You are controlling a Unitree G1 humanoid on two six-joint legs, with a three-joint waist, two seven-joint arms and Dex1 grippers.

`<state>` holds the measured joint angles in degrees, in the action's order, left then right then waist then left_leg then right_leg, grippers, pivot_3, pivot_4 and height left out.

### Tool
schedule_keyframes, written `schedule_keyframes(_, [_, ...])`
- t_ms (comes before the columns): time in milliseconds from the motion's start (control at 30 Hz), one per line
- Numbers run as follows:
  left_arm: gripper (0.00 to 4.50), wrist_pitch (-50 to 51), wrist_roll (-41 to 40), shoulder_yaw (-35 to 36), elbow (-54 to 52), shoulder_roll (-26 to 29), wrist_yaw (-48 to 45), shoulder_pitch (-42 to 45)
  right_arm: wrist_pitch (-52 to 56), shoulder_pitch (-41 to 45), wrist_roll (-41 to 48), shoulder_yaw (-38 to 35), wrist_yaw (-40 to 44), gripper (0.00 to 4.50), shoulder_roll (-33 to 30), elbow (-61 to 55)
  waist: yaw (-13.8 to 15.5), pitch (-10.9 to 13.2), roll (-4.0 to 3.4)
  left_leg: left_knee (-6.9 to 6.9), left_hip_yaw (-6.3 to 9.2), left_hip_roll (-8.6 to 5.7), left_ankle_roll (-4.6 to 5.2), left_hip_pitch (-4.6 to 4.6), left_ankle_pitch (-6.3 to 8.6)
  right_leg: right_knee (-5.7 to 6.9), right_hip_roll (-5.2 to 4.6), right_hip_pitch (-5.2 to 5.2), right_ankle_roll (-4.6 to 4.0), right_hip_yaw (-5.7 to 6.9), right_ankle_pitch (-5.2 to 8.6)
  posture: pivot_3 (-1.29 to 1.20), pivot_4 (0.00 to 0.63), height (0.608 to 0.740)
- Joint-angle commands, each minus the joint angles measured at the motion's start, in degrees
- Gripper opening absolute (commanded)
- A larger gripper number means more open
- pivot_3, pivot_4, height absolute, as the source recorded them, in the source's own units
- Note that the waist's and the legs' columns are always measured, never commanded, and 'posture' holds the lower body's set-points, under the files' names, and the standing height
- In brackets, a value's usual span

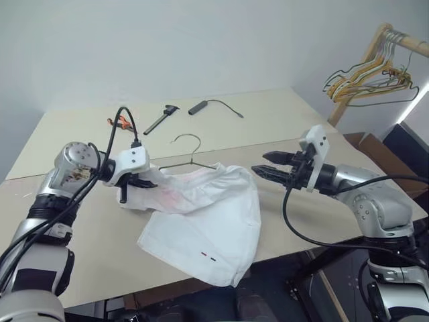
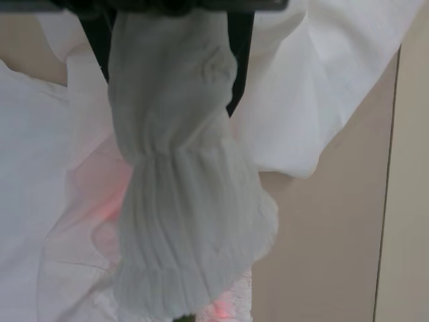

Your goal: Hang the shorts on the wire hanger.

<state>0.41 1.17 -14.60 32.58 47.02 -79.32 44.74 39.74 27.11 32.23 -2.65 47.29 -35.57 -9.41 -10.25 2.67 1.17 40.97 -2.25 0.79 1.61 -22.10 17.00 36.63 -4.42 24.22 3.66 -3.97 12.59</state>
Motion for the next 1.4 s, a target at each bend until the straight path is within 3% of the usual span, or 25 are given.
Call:
schedule_keyframes(33, [0.0,-1.6,0.0,1.5,0.7,-0.1,0.2,2.3,-0.1,1.2,-0.9,-0.1,1.1,4.46,-2.8,-3.0,-0.1,0.0,0.0,0.0,0.0,0.0,0.0,0.0,0.0,0.0,0.0,0.01,0.0,0.0,0.0,-0.16,0.0,0.74])
schedule_keyframes(233, [0.0,-1.8,-1.8,3.3,-0.1,-1.0,-0.5,5.5,7.8,14.7,-6.7,10.4,4.3,4.46,-10.7,-4.8,-0.3,0.0,0.0,0.04,-0.06,0.01,0.0,0.0,0.0,-0.03,0.0,0.09,0.0,-0.05,0.0,-0.17,0.0,0.74])
schedule_keyframes(467, [0.0,-0.6,-3.6,4.8,-2.4,-2.6,-0.7,7.7,11.5,31.9,-14.5,24.2,12.9,4.46,-14.5,-0.6,-0.3,0.0,-0.02,-0.01,-0.07,0.03,0.05,-0.1,0.03,-0.41,-0.02,0.11,-0.01,0.01,0.0,-0.17,0.0,0.74])
schedule_keyframes(667, [0.0,-0.5,-4.0,4.6,-3.9,-3.4,-1.0,7.7,9.4,39.7,-23.8,35.7,16.3,4.46,-9.2,11.8,-0.6,0.0,-0.02,0.03,-0.09,0.03,0.06,-0.18,0.03,-0.4,-0.04,0.16,-0.01,0.03,-0.01,-0.18,0.0,0.74])
schedule_keyframes(800, [0.0,-0.5,-4.2,4.5,-4.5,-3.8,-1.2,8.0,5.7,42.2,-27.8,39.6,19.2,4.46,-4.1,18.5,-1.4,0.0,-0.02,0.02,-0.06,0.01,0.05,-0.17,0.03,-0.3,-0.04,0.17,-0.01,0.03,-0.01,-0.17,0.0,0.74])
schedule_keyframes(933, [0.0,-0.4,-4.2,4.6,-4.9,-3.8,-1.2,7.9,2.1,43.1,-30.4,40.5,22.3,3.58,-2.1,21.1,-1.9,0.0,-0.02,0.04,-0.02,-0.04,0.05,-0.19,0.02,0.04,-0.09,0.24,-0.01,0.03,-0.01,-0.15,0.0,0.74])
schedule_keyframes(1267, [0.0,-2.0,-5.9,5.7,-5.5,-2.8,-2.8,6.8,2.3,42.8,-28.6,36.1,29.7,0.07,-1.5,22.4,-1.8,0.0,-0.02,0.04,0.03,-0.03,0.03,-0.15,0.02,0.13,-0.08,0.24,-0.01,0.04,-0.01,-0.14,0.0,0.74])
schedule_keyframes(1400, [1.05,-1.6,-8.7,7.2,-3.5,-3.1,-5.4,7.6,5.5,41.7,-25.3,33.0,33.9,0.0,-2.7,21.8,-1.7,0.0,-0.02,0.04,0.04,-0.02,0.03,-0.17,0.02,0.12,-0.09,0.24,-0.01,0.05,-0.01,-0.15,0.0,0.74])
